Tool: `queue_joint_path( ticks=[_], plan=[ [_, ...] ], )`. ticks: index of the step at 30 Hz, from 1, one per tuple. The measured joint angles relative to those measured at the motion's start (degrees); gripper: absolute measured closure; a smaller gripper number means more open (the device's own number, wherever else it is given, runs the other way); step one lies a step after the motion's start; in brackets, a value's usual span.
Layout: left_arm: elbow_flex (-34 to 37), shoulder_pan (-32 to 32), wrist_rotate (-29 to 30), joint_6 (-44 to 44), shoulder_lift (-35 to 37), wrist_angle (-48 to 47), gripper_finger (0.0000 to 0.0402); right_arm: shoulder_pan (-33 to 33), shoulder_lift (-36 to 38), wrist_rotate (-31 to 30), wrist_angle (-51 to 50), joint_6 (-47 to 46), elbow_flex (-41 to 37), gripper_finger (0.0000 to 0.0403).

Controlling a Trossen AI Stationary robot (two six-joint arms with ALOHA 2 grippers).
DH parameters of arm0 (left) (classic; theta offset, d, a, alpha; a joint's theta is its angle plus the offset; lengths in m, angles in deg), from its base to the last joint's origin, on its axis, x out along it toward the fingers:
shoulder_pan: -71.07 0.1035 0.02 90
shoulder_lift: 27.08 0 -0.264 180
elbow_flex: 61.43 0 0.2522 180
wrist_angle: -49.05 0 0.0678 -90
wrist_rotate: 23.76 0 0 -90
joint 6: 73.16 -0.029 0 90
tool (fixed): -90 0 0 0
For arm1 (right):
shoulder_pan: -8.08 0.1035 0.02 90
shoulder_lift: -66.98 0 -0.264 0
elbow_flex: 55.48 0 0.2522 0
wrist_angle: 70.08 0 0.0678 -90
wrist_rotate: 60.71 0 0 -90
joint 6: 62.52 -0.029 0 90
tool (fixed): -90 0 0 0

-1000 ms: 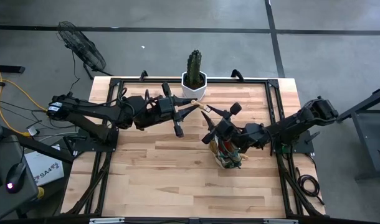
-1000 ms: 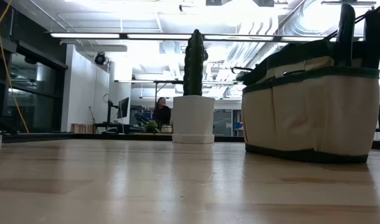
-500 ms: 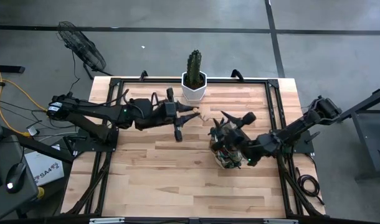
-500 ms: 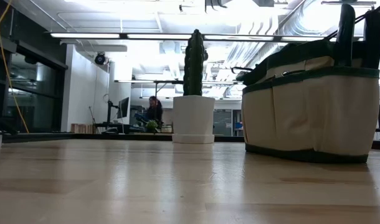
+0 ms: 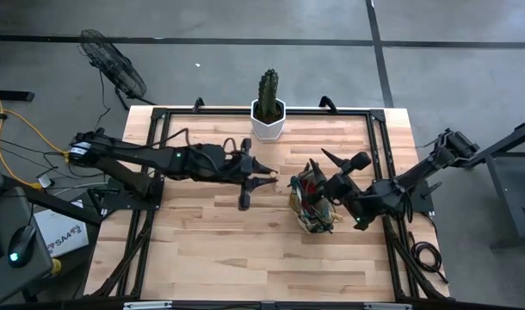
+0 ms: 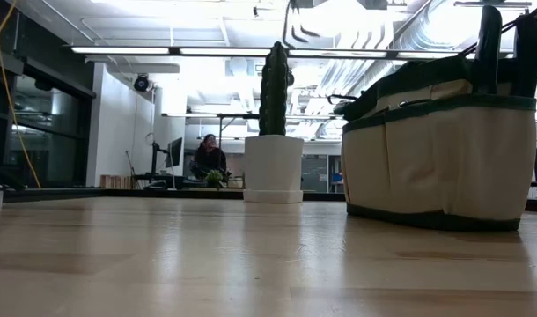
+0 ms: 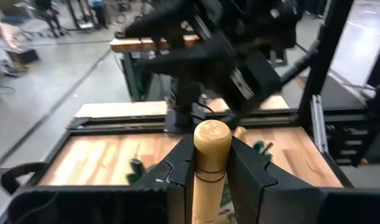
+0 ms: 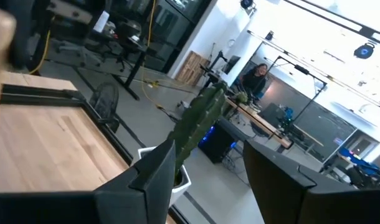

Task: Pick & Place Garden tools in Gardening bag
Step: Put the brown hand rake into the brown gardening bag

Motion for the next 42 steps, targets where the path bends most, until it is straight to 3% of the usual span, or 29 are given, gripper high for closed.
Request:
queue_joint_path(
  ticks=[6, 10, 15, 18, 24, 28, 34, 42],
  plan=[
    [0.01, 0.02, -0.17, 0.17, -3.57, 0.08, 0.0341, 0.71, 3.76, -3.02, -6.86, -5.59, -1.88, 0.0221],
    [0.01, 0.02, -0.07, -0.06, -4.3, 1.17, 0.0341, 2.04, 8.28, -1.83, -7.52, -9.01, -6.01, 0.0221],
    [0.01, 0.04, 0.02, -0.39, -4.27, 2.66, 0.0341, 4.96, 16.87, 5.98, -9.35, -15.9, -11.09, 0.0221],
    [0.01, 0.04, -0.02, -0.62, -4.27, 2.83, 0.0341, 6.18, 23.3, 12.15, -15.84, -23.28, -14.29, 0.0221],
    [0.01, 0.04, -0.06, -0.66, -4.27, 2.86, 0.0341, 3.29, 37.2, 30.48, -44.7, -47.65, -17.14, 0.0224],
    [0.01, 0.04, -0.13, -0.66, -4.27, 3.01, 0.0341, -0.77, 42.77, 39.25, -60.62, -55.81, -17.14, 0.0232],
    [0.01, 0.04, -0.15, -0.66, -4.86, 2.92, 0.0341, -4.13, 47.98, 46.55, -74.19, -62.41, -17.27, 0.0235],
    [0.01, 0.04, -0.13, -0.66, -4.84, 3.1, 0.0341, -4.37, 56.84, 48.62, -75.33, -68.3, -26.03, 0.0235]
  ],
)
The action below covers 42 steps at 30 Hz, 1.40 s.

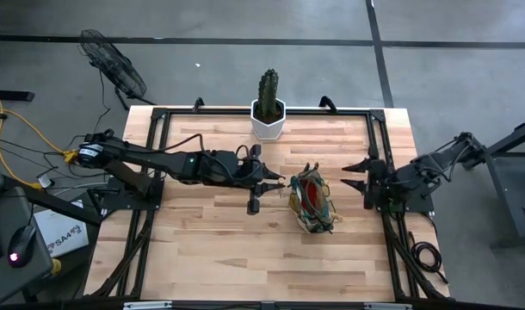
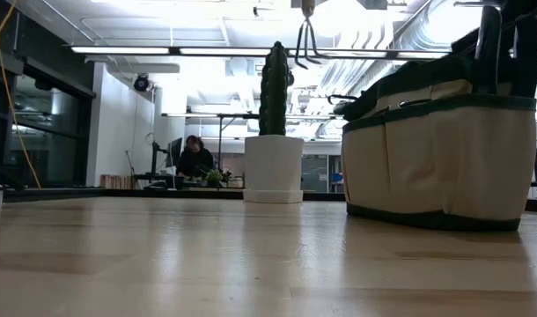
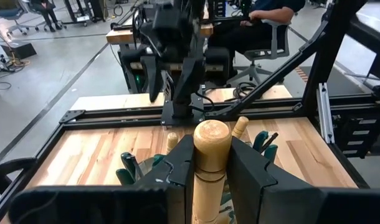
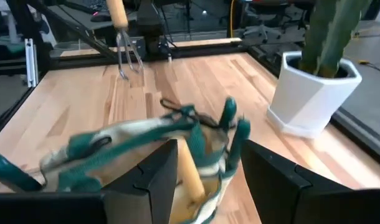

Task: Pick & Place Garden tools in Gardening bag
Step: Put the brown hand rake into the brown gardening bag

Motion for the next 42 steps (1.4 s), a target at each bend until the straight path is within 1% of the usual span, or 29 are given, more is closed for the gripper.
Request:
queue_joint_path(
  ticks=[4, 10, 13, 16, 22, 28, 32, 34, 37, 40, 42],
  plan=[
    [0.0, 0.0, 0.01, 0.02, 0.0, 0.01, 0.0341, -0.02, 5.27, 2.18, 5.79, 0.96, -4.76, 0.0235],
    [0.0, 0.0, 0.2, -0.01, 0.0, 0.19, 0.0341, -0.04, 11.4, 2.32, 13.63, 1.26, -12.09, 0.0235],
    [0.0, 0.0, 0.28, -0.83, 0.0, 0.81, 0.0341, -0.04, 13.21, 2.1, 15.26, 1.3, -15.42, 0.0235],
    [0.0, 0.0, 0.25, -1.0, 0.0, 1.24, 0.0341, -0.04, 14.73, 0.78, 17.02, 1.33, -17.1, 0.0235],
    [0.0, 0.0, 0.15, -1.43, 0.0, 1.2, 0.0341, -0.07, 16.49, 1.0, 17.56, 1.85, -17.77, 0.0235],
    [0.0, 0.0, 0.07, -1.87, 0.0, 1.24, 0.0341, -0.07, 16.61, 5.0, 20.02, 2.59, -17.84, 0.0235],
    [0.0, 0.0, -0.02, -2.05, 0.0, 1.24, 0.0341, -0.07, 16.61, 7.51, 28.63, 5.47, -21.12, 0.0235],
    [0.0, 0.0, -0.02, -2.13, 0.0, 1.24, 0.0341, -0.17, 16.61, 7.64, 32.9, 7.0, -23.29, 0.0235],
    [0.0, 0.0, -0.16, -2.14, 0.0, 1.22, 0.0341, -1.42, 16.61, 7.9, 35.89, 8.44, -24.66, 0.0235],
    [0.0, 0.01, -0.33, -2.16, 0.0, 1.22, 0.0341, -4.04, 16.61, 11.73, 37.95, 9.09, -24.7, 0.0235],
    [0.0, 0.01, -0.33, -2.43, 0.0, 1.24, 0.0341, -6.49, 16.61, 16.08, 39.1, 9.33, -24.7, 0.0235]
  ],
)
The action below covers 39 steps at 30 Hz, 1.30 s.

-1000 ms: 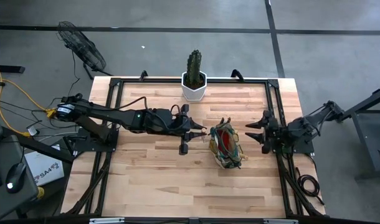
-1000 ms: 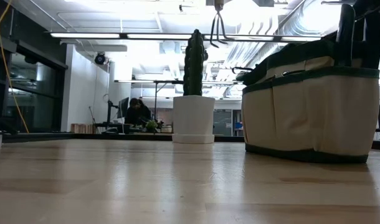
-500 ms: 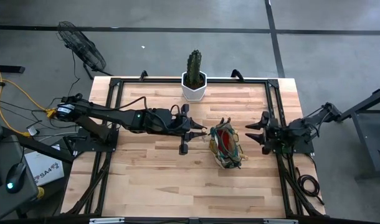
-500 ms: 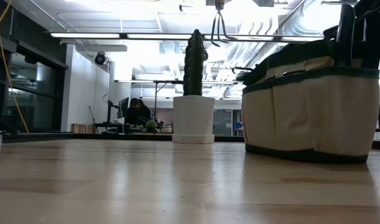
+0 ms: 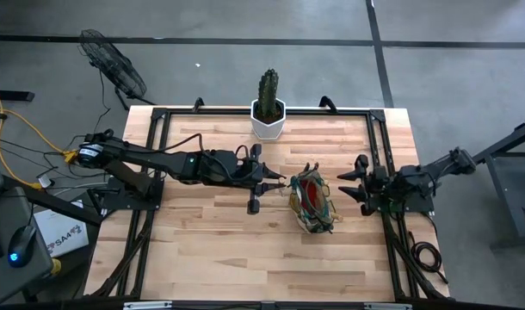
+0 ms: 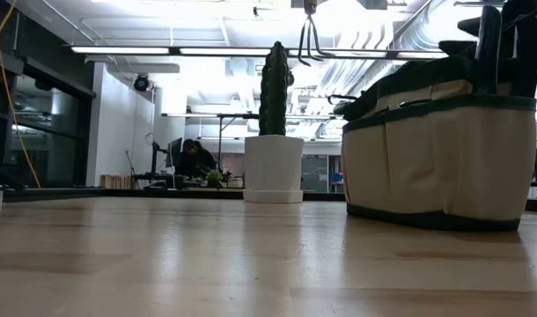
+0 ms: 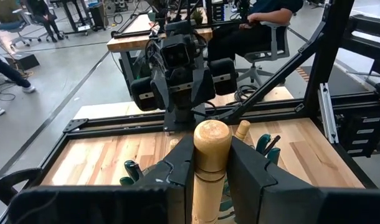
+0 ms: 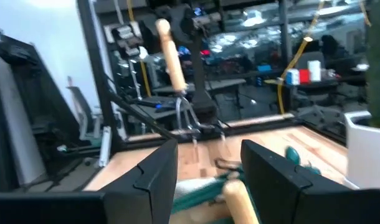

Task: Pick & Place Garden tools in Gardening bag
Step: Put the brown hand rake into the brown gardening bag

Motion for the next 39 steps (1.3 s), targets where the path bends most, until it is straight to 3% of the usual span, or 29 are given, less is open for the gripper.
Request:
queue_joint_path(
  ticks=[8, 14, 27, 39],
  plan=[
    [0.0, 0.01, -0.02, -0.17, 0.0, 0.0, 0.0341, -11.21, 0.0, 8.6, -3.32, -2.67, 0.0, 0.0235],
    [0.0, 0.01, -0.1, -0.17, 0.0, 0.0, 0.0341, -16.48, -0.13, 10.37, -9.67, -7.1, 0.11, 0.0235],
    [0.0, 0.01, -0.11, 0.61, 0.0, 0.0, 0.0341, -17.52, -2.72, 16.54, -11.32, -6.33, 0.13, 0.0235],
    [0.0, -0.01, -0.11, 1.18, 0.0, -0.35, 0.0341, -17.53, -5.22, 16.79, -11.44, -0.91, 0.11, 0.0235]
  ],
)
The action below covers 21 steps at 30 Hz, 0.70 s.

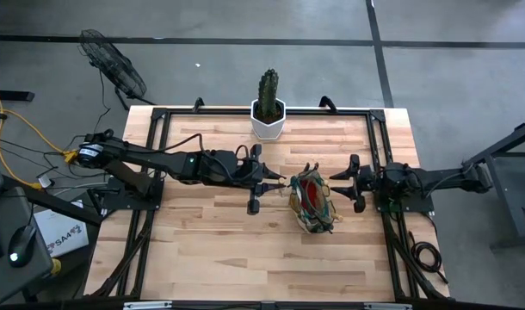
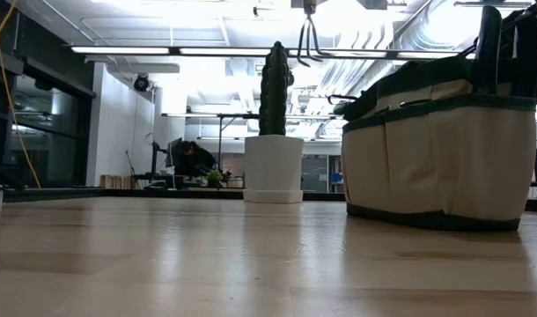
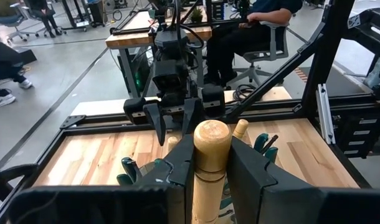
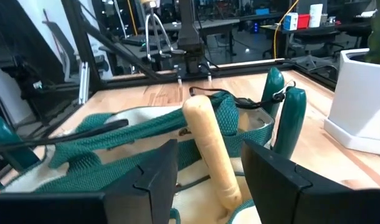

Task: Pick & Place Garden tools in Gardening bag
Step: Put the brown hand rake into the brown gardening bag

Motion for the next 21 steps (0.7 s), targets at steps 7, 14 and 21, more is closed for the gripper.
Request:
queue_joint_path(
  ticks=[7, 14, 21],
  plan=[
    [0.0, 0.0, 0.02, 0.45, 0.0, -0.07, 0.0337, 0.0, -0.48, -0.11, 0.02, 1.06, -0.02, 0.0235],
    [0.0, 0.0, 0.09, 1.46, 0.0, -0.07, 0.0341, 0.0, -0.48, -0.13, 0.26, 1.06, -0.05, 0.0235],
    [0.09, -0.02, -0.21, 3.2, -2.73, 1.41, 0.0341, 0.0, -0.48, -0.07, 0.3, 1.06, -0.08, 0.0235]
  ],
)
